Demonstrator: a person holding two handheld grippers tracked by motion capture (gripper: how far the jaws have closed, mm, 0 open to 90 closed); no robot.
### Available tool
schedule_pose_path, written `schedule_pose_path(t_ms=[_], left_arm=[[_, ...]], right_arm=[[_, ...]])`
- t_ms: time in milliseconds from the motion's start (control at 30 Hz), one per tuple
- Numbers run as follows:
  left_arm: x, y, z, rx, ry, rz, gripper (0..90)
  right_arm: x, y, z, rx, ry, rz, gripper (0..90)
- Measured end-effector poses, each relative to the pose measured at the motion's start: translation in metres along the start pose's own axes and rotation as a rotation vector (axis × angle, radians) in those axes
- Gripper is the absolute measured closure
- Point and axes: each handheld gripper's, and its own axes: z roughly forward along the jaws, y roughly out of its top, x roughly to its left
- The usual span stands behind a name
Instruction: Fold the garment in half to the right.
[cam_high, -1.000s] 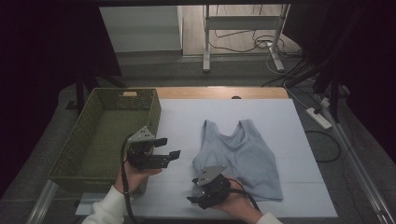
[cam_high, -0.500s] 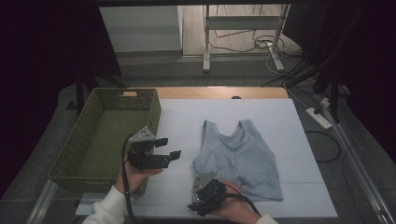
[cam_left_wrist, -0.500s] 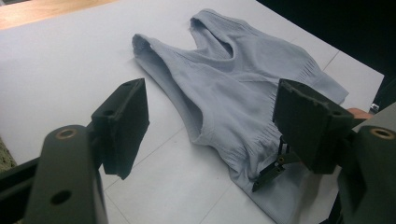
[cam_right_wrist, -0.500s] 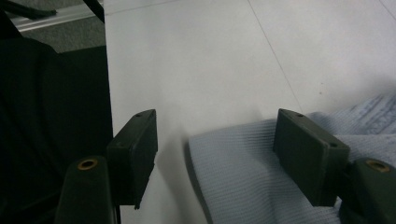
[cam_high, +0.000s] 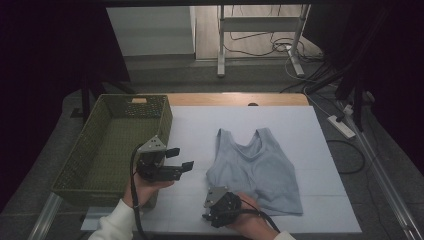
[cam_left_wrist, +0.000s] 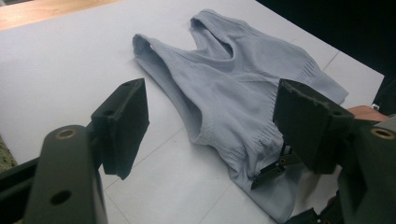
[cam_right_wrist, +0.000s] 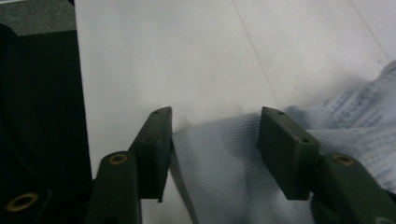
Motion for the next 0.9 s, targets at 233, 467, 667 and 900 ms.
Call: schedule_pose_path(t_ms=[233,467,667,900], left_arm=[[0.001,0.001,-0.001,-0.007,-0.001,-0.005,27.1],[-0.001,0.001,0.001,-0.005,-0.003,-0.002,27.0],[-0.001,0.001,0.004,-0.001,-0.006,-0.003,27.0],[-0.006,0.004,0.008,-0.007,-0.007,-0.035,25.0]], right_arm=[[-0.003,-0.002,-0.006,0.034,-0.099,-0.012,76.3],[0.000,0.003,-0.016,-0.100,-0.101,0.047,80.3],[0.004,0.005,-0.024,-0.197,-0.071,0.062,80.4],[0.001,-0.001,-0.027,-0.213,-0.019,0.099,80.4]])
